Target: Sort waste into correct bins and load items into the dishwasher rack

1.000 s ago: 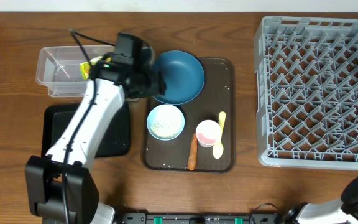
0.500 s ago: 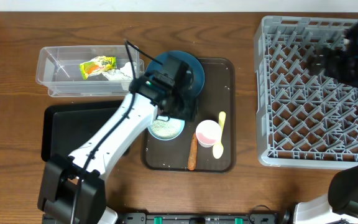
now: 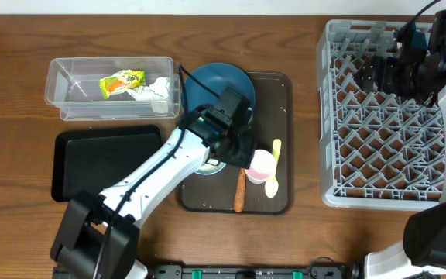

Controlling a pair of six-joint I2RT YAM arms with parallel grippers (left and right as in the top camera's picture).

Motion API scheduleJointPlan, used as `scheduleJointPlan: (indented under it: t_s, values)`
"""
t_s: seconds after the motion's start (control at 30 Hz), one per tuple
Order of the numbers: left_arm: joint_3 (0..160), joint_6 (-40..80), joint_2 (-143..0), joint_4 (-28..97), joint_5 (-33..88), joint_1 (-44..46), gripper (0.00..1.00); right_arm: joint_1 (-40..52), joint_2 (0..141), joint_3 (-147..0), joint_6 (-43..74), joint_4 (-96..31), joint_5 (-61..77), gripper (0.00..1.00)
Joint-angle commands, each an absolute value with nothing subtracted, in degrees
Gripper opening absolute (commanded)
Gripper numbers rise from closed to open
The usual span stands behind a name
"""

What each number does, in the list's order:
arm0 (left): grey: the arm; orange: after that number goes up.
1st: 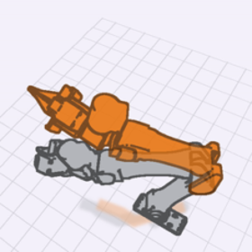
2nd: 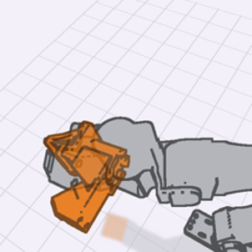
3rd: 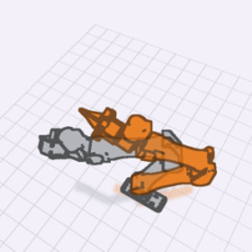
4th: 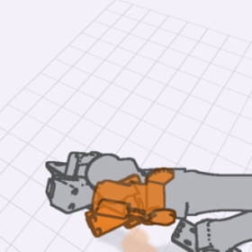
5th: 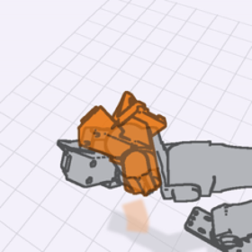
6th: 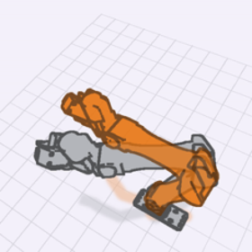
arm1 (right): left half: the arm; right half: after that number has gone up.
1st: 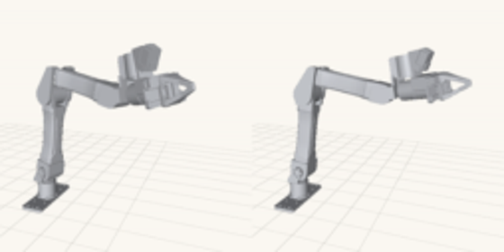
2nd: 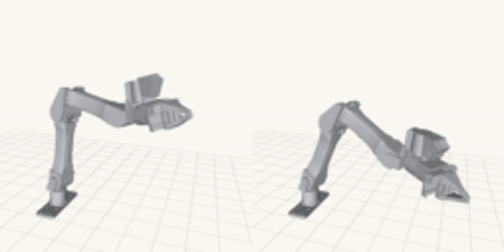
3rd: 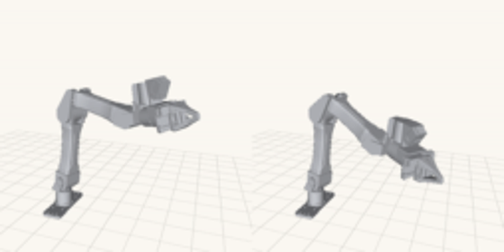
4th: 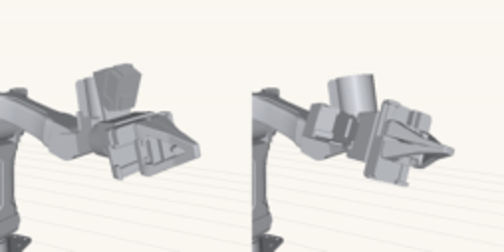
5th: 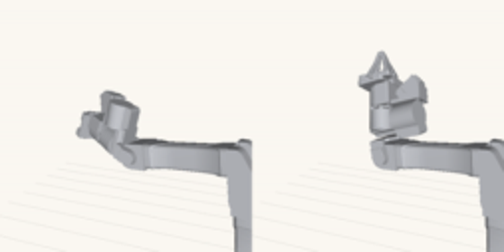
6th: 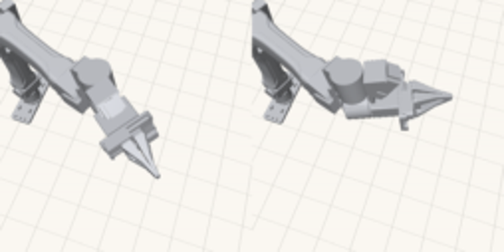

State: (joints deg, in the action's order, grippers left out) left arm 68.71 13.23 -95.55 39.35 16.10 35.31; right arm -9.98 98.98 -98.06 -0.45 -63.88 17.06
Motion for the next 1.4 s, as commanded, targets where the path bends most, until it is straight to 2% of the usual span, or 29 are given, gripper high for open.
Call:
scheduleJointPlan:
  t_s: [0.0,0.27,0.33,0.5,0.6,0.87,1.0,1.13,1.23,1.37]
  values:
    - [67.22,12.51,-94.74,38.39,15.33,36.16,0.61,-9.28,99.77,-97.67,-0.08,-64.01,16.91,0.99]
    - [66.59,12.51,-98.83,36.95,15.33,38.39,0.52,-9.3,99.77,-97.67,-0.08,-64.03,16.91,0.99]
    - [66.59,12.49,-99.48,36.29,15.33,38.61,0.43,-9.3,99.77,-97.67,-0.08,-64.01,16.88,0.99]
    - [66.61,12.49,-99.55,34.59,15.29,38.44,0.14,-9.3,99.77,-97.67,-0.08,-63.96,16.88,0.99]
    - [66.81,12.49,-99.5,34.22,13.76,37.98,0.07,-9.34,99.77,-97.67,-0.1,-63.92,16.43,0.99]
    - [72.75,12.53,-97.3,34.04,13.02,31.16,0.07,-9.34,99.77,-97.67,-0.05,-63.81,10.07,0.99]
    - [74.74,16.91,-94.41,31.97,13.78,24.71,0.06,-9.37,99.77,-97.67,1.45,-63.31,5.13,0.99]
    - [74.76,23.2,-92.75,26.7,26.63,17.63,0.06,-9.56,99.77,-97.67,6.96,-61.8,2.35,0.99]
    - [74.7,27.27,-93.14,21.45,39.16,13.3,0.07,-9.54,99.77,-97.65,5.63,-60.36,13.17,0.99]
    - [74.7,30.98,-94.3,14.57,50.65,10.26,0.07,-8.29,100.77,-97.43,-9.56,-57.65,42.11,0.99]
